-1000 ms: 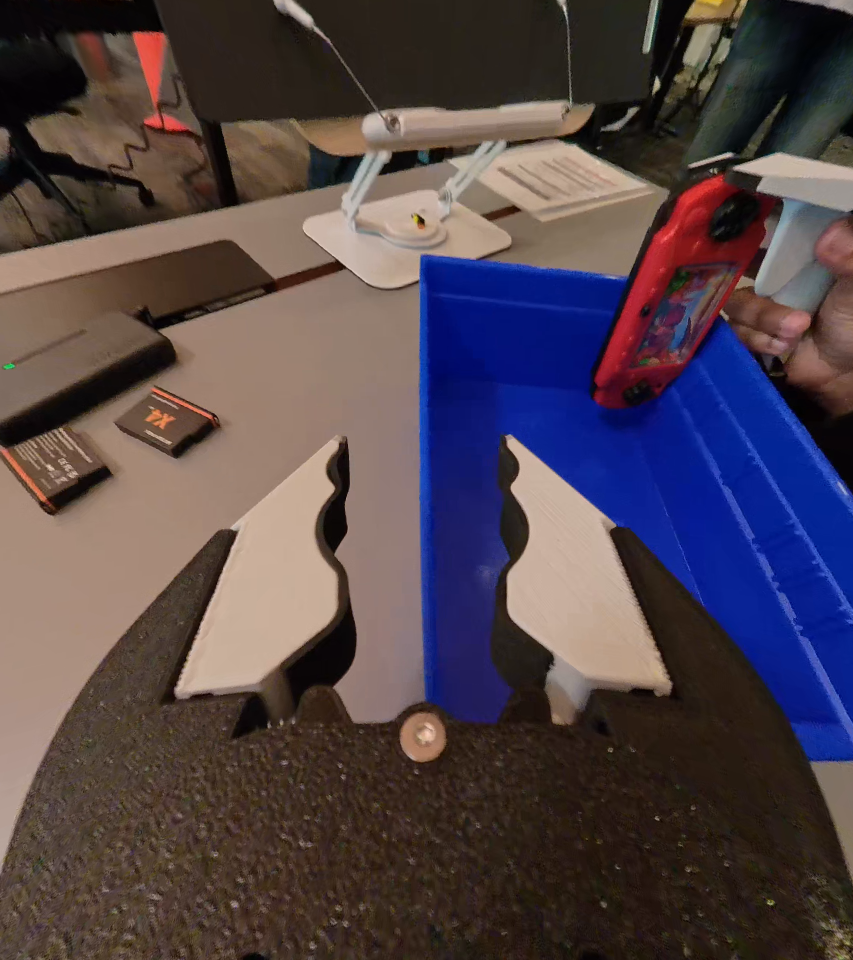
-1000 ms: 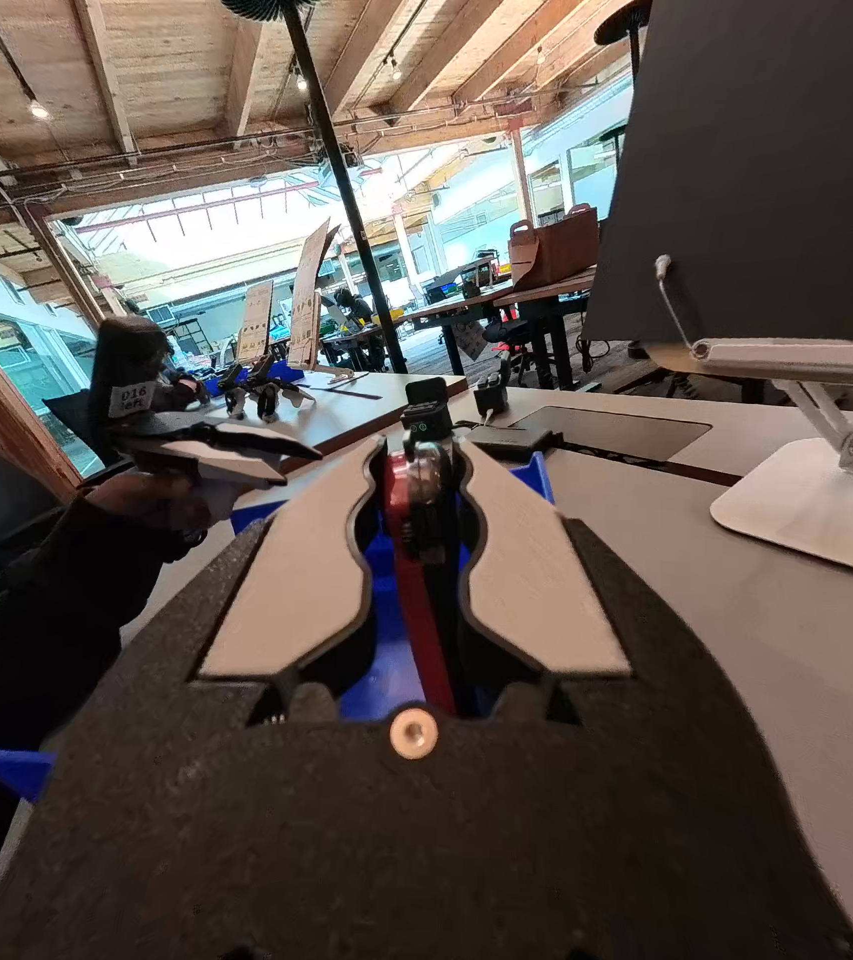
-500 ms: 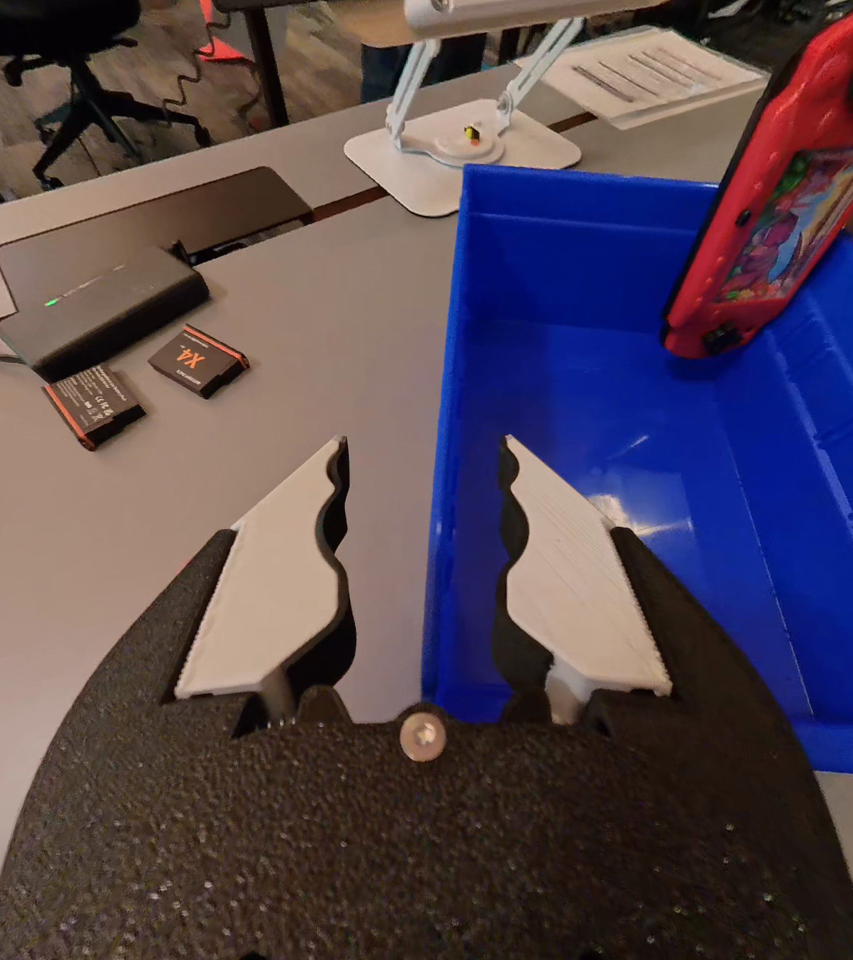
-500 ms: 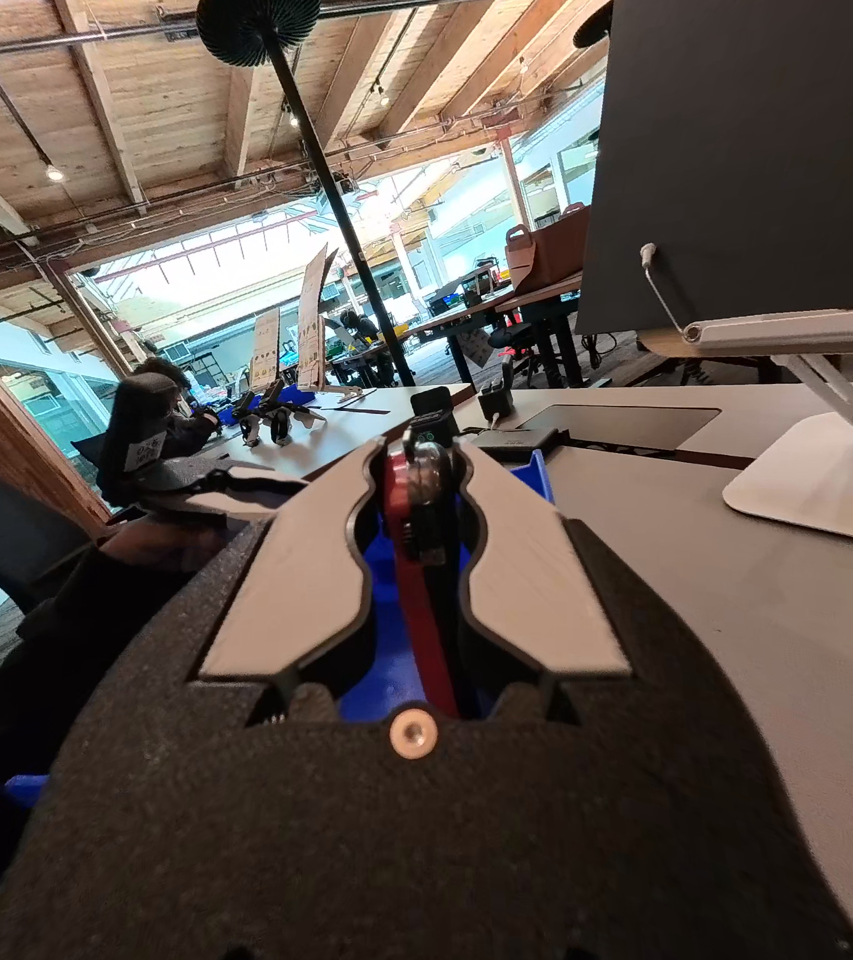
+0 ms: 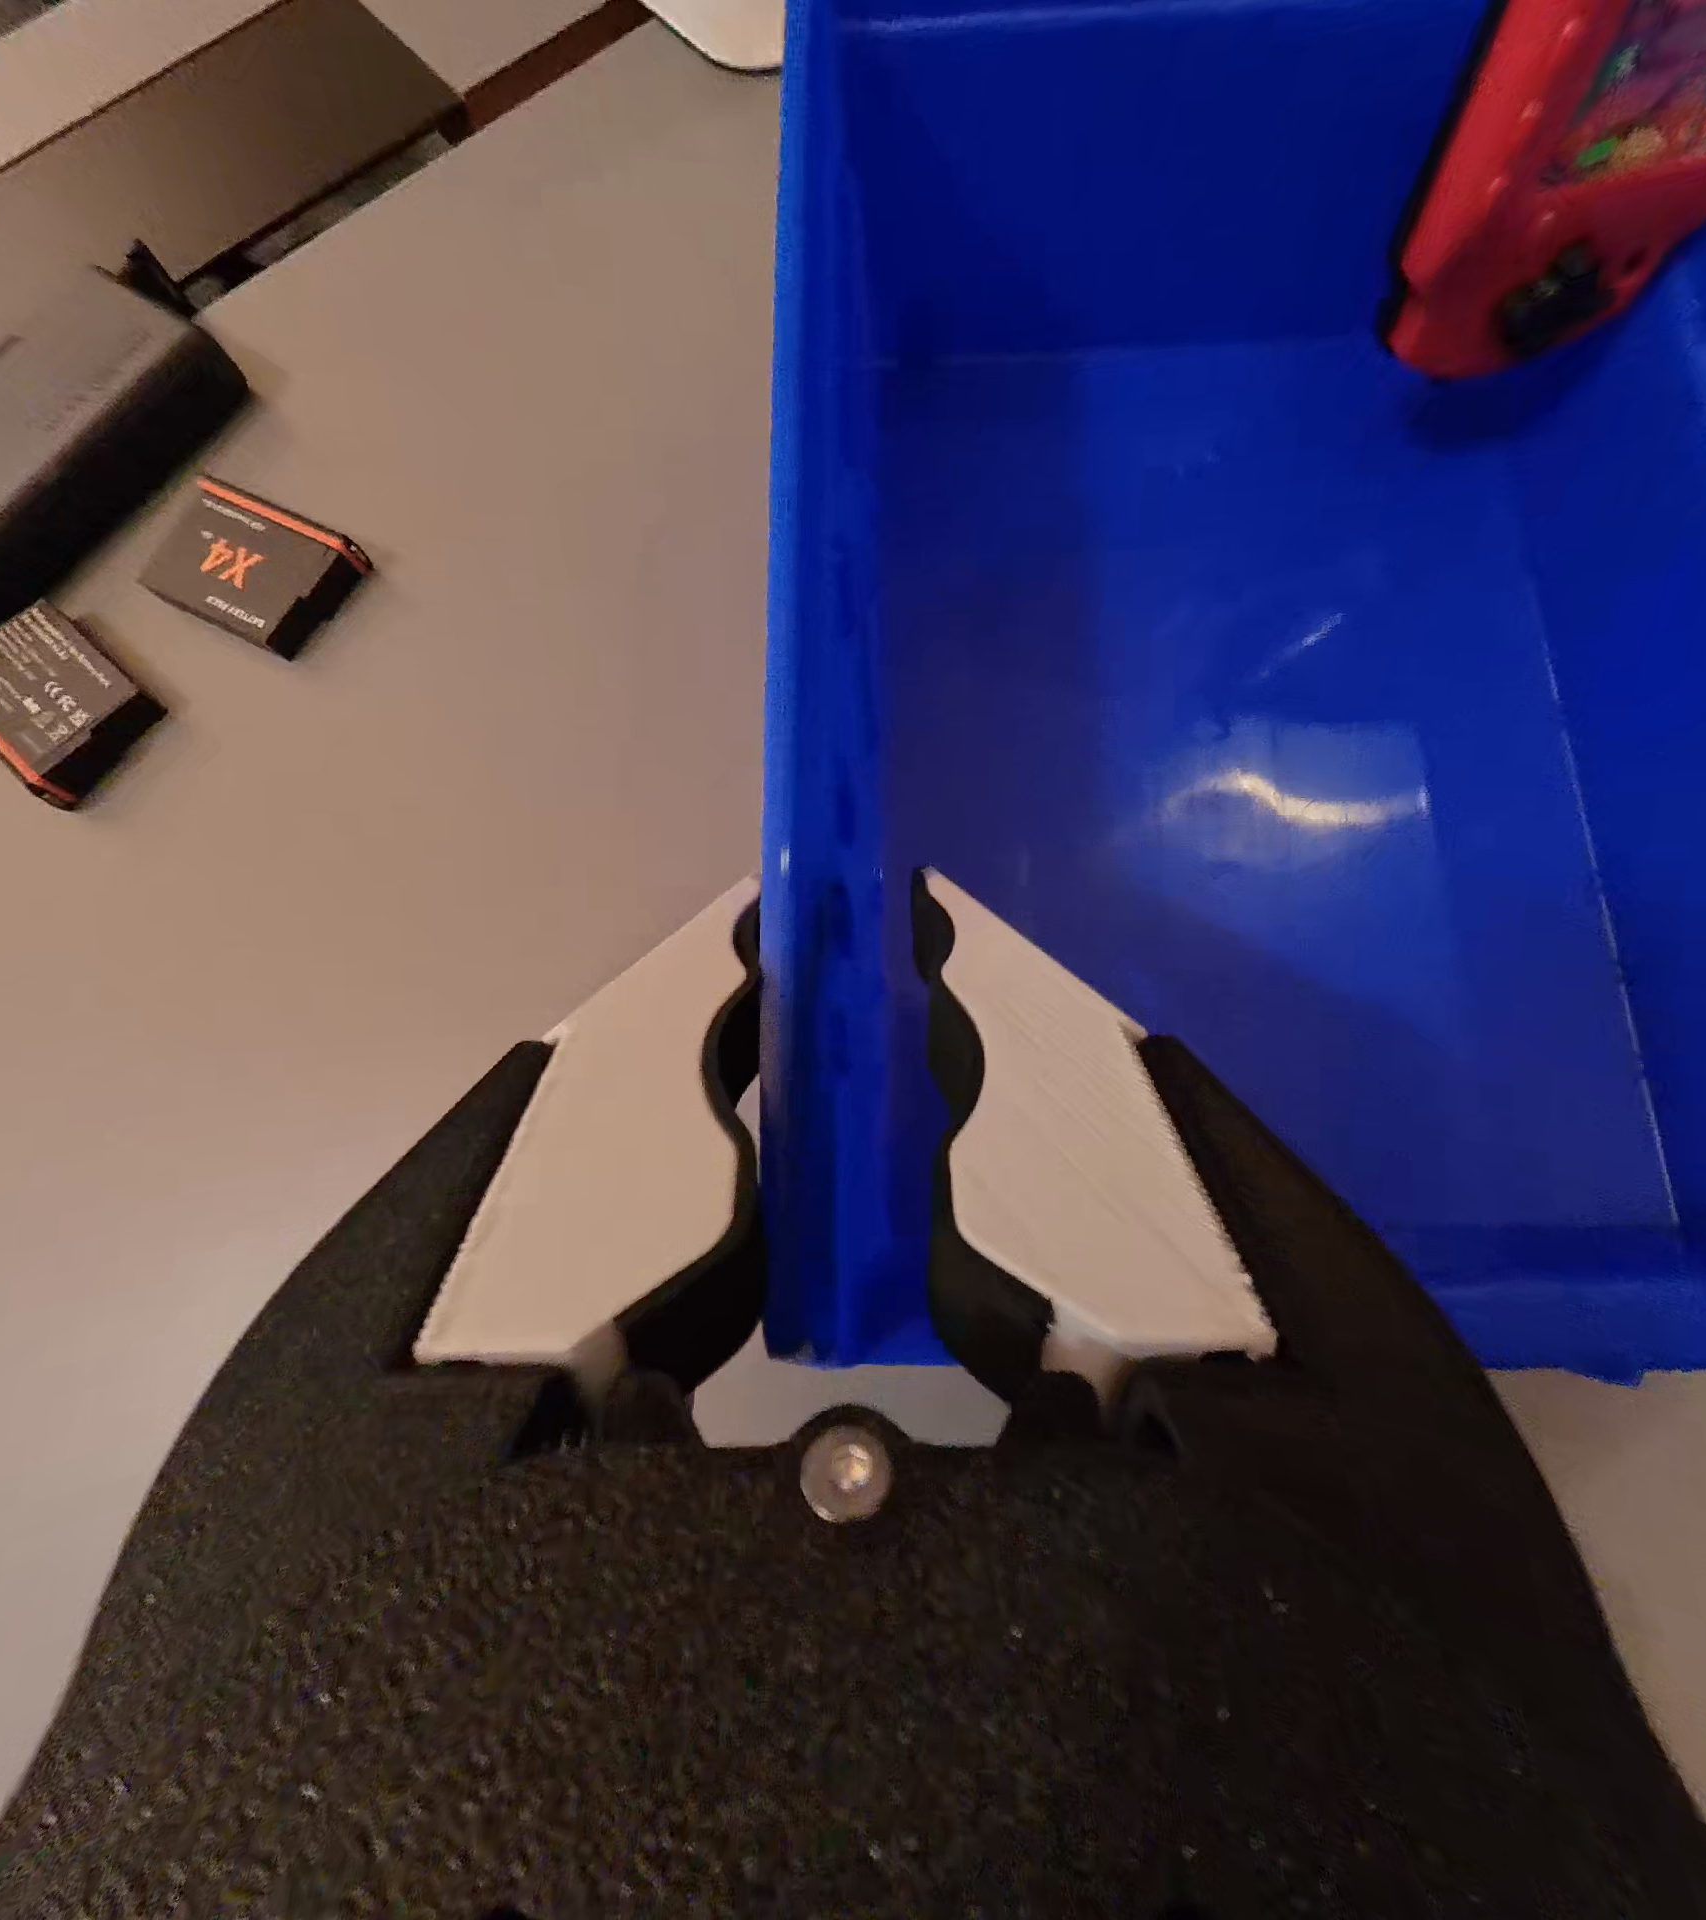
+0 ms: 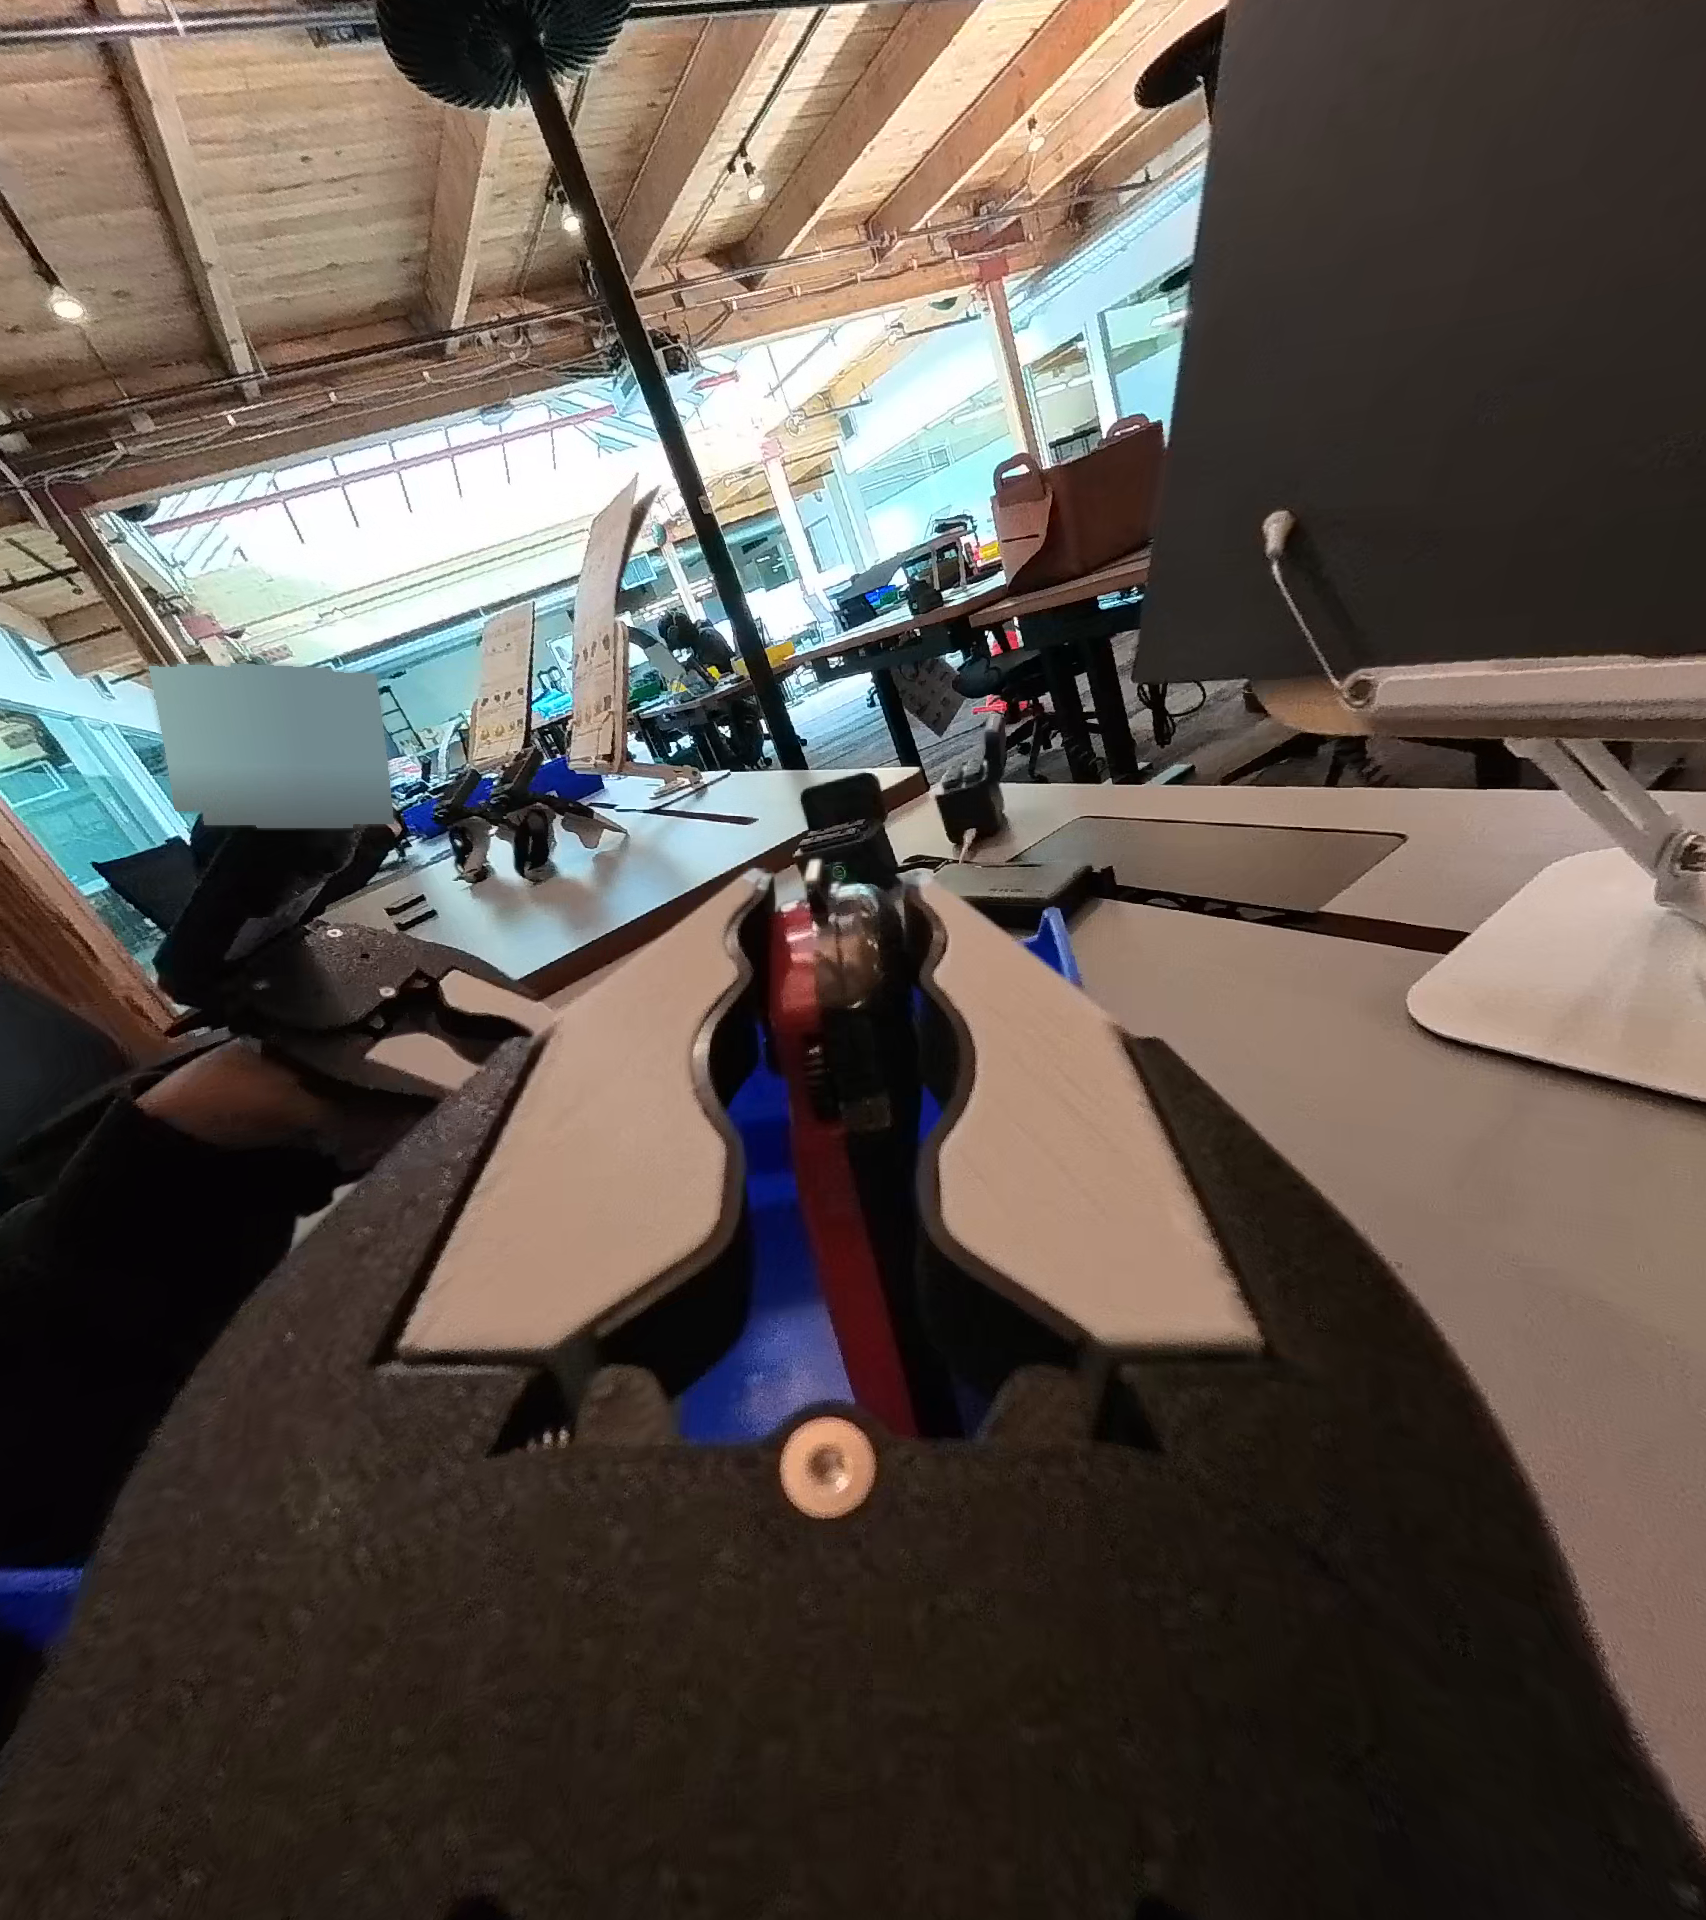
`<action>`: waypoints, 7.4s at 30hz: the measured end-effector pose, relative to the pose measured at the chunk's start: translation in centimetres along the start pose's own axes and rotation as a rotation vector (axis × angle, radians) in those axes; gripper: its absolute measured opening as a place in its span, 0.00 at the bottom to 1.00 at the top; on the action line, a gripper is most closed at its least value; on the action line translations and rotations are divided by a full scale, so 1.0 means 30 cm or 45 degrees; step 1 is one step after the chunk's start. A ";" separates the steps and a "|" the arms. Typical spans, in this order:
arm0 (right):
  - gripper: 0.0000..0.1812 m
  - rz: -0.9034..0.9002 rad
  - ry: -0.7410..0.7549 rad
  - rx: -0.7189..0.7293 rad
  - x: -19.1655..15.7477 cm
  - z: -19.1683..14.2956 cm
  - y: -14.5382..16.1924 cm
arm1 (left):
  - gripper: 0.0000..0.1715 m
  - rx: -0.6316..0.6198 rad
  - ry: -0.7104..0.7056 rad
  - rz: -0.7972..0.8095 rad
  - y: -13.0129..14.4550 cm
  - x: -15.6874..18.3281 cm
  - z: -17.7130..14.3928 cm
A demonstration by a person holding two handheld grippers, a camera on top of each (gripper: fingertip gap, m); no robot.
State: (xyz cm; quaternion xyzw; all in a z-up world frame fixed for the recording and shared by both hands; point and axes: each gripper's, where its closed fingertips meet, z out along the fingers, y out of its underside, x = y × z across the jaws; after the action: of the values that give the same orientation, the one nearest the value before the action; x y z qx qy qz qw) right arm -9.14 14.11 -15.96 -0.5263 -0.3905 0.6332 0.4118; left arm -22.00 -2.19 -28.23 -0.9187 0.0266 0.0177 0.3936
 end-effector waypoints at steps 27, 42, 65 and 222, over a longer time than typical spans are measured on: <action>0.13 -0.077 -0.155 -0.011 -0.097 -0.056 -0.072 | 0.28 0.580 0.224 -0.018 -0.317 0.222 -0.255; 0.12 -0.221 -0.459 0.025 -0.287 -0.076 -0.074 | 0.28 0.866 0.399 0.144 -0.439 0.461 -0.217; 0.12 0.152 -0.775 0.103 -0.424 -0.106 -0.137 | 0.29 0.806 0.822 -0.136 -0.439 0.639 -0.122; 0.25 0.197 -0.680 -0.460 -0.497 -0.042 0.146 | 0.14 1.670 0.835 -0.792 -0.519 0.229 -0.549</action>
State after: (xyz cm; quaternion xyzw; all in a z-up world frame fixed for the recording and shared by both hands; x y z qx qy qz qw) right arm -6.79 -1.28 -15.05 -0.4344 -0.5495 0.6987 0.1454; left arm -13.97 -3.65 -6.00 -0.4234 -0.1116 -0.3834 0.8132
